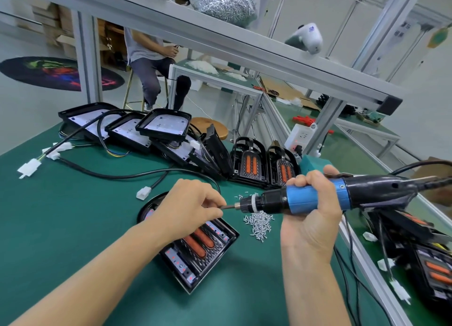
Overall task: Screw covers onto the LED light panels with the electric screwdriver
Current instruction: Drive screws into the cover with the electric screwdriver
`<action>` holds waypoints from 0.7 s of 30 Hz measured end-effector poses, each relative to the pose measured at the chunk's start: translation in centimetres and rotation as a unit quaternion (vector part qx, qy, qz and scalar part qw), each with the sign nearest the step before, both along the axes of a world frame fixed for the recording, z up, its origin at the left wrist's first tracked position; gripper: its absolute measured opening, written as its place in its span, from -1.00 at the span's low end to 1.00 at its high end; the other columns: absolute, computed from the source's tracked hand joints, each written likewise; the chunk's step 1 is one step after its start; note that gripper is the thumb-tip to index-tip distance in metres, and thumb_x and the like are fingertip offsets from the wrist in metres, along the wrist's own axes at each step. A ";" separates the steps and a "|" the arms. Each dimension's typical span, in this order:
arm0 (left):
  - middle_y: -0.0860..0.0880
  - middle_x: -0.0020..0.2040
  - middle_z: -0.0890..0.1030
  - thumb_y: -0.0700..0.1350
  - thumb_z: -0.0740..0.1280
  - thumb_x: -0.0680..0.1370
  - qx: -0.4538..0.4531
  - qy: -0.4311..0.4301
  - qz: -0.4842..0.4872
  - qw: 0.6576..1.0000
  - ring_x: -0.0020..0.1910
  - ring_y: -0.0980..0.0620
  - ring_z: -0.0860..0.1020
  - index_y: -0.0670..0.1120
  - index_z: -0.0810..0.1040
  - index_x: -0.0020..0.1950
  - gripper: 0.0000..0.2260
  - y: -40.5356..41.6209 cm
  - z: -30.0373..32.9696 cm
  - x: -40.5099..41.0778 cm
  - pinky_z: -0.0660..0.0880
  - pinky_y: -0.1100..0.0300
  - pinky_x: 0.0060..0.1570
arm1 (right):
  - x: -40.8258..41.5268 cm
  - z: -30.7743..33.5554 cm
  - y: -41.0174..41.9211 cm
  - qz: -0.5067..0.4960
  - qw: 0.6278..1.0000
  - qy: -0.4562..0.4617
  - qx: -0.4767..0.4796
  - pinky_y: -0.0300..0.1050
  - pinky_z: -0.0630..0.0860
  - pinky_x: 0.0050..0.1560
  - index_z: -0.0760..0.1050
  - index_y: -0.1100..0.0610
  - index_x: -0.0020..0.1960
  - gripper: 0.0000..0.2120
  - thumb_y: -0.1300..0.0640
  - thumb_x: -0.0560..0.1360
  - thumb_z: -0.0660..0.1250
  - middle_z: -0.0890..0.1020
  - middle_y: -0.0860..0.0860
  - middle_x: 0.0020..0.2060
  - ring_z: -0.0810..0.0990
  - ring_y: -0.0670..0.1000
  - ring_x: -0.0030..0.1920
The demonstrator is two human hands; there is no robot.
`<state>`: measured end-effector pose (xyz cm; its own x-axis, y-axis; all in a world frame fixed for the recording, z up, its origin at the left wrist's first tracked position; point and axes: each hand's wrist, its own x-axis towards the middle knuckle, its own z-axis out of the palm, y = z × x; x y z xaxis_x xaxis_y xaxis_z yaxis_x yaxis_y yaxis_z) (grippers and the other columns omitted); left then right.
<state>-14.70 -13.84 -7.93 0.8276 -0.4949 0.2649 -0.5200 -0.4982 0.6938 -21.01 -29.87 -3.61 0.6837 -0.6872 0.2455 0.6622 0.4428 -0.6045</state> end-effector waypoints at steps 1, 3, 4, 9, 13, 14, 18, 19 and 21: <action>0.13 -0.31 0.58 -0.12 0.47 0.42 -0.002 0.002 0.000 1.000 -0.21 0.11 0.52 0.03 0.69 -0.14 -0.94 0.0 -0.1 0.0 0.29 0.27 -0.10 | 0.0 0.0 0.0 0.000 1.000 0.000 0.001 -0.24 0.52 -0.23 0.45 0.06 -0.06 -0.73 0.43 0.50 0.22 0.47 -0.05 -0.40 0.48 -0.08 -0.41; 0.11 -0.30 0.60 -0.13 0.47 0.42 -0.011 0.007 0.003 1.000 -0.21 0.11 0.53 0.02 0.69 -0.15 -0.94 -0.1 -0.2 0.0 0.35 0.25 -0.09 | -0.1 0.1 -0.1 0.001 1.000 0.002 0.004 -0.24 0.53 -0.23 0.45 0.05 -0.07 -0.72 0.43 0.50 0.21 0.48 -0.07 -0.41 0.48 -0.09 -0.41; 0.10 -0.29 0.59 -0.14 0.47 0.42 -0.018 0.009 0.005 1.000 -0.21 0.11 0.53 0.01 0.68 -0.16 -0.94 -0.1 -0.2 -0.1 0.38 0.22 -0.08 | -0.2 0.2 -0.2 0.000 1.000 0.003 0.006 -0.23 0.53 -0.23 0.45 0.05 -0.07 -0.72 0.43 0.50 0.21 0.48 -0.07 -0.42 0.48 -0.09 -0.42; 0.06 -0.24 0.57 -0.16 0.44 0.46 -0.065 0.023 0.004 0.998 -0.21 0.10 0.51 -0.01 0.65 -0.19 -0.94 -0.1 -0.6 -0.5 0.44 0.16 -0.08 | -0.3 0.6 -0.1 0.000 1.000 -0.003 0.009 -0.23 0.52 -0.24 0.45 0.05 -0.09 -0.72 0.43 0.49 0.21 0.48 -0.07 -0.46 0.47 -0.09 -0.42; 0.06 -0.33 0.62 -0.18 0.42 0.46 -0.083 0.046 0.029 0.995 -0.30 0.10 0.55 -0.01 0.63 -0.24 -0.89 0.6 -0.7 -0.7 0.50 0.15 -0.13 | -0.4 0.9 0.0 0.006 1.000 -0.013 0.017 -0.24 0.53 -0.23 0.46 0.05 -0.09 -0.74 0.41 0.46 0.25 0.48 -0.07 -0.44 0.48 -0.09 -0.42; 0.05 -0.35 0.63 -0.21 0.42 0.46 -0.097 0.056 0.034 0.993 -0.34 0.09 0.57 -0.01 0.64 -0.25 -0.87 1.0 -0.8 -0.7 0.53 0.15 -0.16 | -0.4 0.9 0.1 0.010 1.000 -0.017 0.017 -0.23 0.53 -0.23 0.47 0.05 -0.09 -0.75 0.40 0.43 0.28 0.48 -0.07 -0.43 0.48 -0.09 -0.42; 0.12 -0.36 0.65 -0.26 0.46 0.43 -0.141 0.068 0.065 0.985 -0.37 0.14 0.59 0.02 0.68 -0.22 -0.83 2.3 -1.1 -1.4 0.51 0.35 -0.23 | -0.3 1.2 0.5 0.030 0.999 -0.024 0.017 -0.24 0.53 -0.24 0.46 0.04 -0.09 -0.74 0.33 0.31 0.32 0.48 -0.07 -0.43 0.48 -0.09 -0.42; 0.14 -0.35 0.66 -0.26 0.46 0.43 -0.153 0.078 0.068 0.983 -0.37 0.17 0.59 0.04 0.68 -0.20 -0.82 2.6 -1.1 -1.6 0.49 0.39 -0.24 | -0.3 1.2 0.7 0.035 0.999 -0.025 0.017 -0.25 0.53 -0.23 0.46 0.04 -0.09 -0.74 0.32 0.31 0.32 0.48 -0.07 -0.43 0.48 -0.09 -0.42; 0.10 -0.34 0.67 -0.25 0.46 0.44 -0.165 0.091 0.066 0.980 -0.37 0.19 0.57 0.06 0.69 -0.18 -0.81 3.1 -1.2 -1.9 0.48 0.40 -0.26 | -0.2 1.1 1.2 0.046 0.999 -0.024 0.013 -0.25 0.53 -0.23 0.46 0.04 -0.08 -0.75 0.33 0.33 0.31 0.48 -0.07 -0.42 0.49 -0.10 -0.42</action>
<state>-16.60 -10.71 -9.13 0.9270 -0.2931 0.2341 -0.3187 -0.2861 0.9036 -21.20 -28.67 -2.55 0.7316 -0.6287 0.2635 0.6466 0.5176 -0.5603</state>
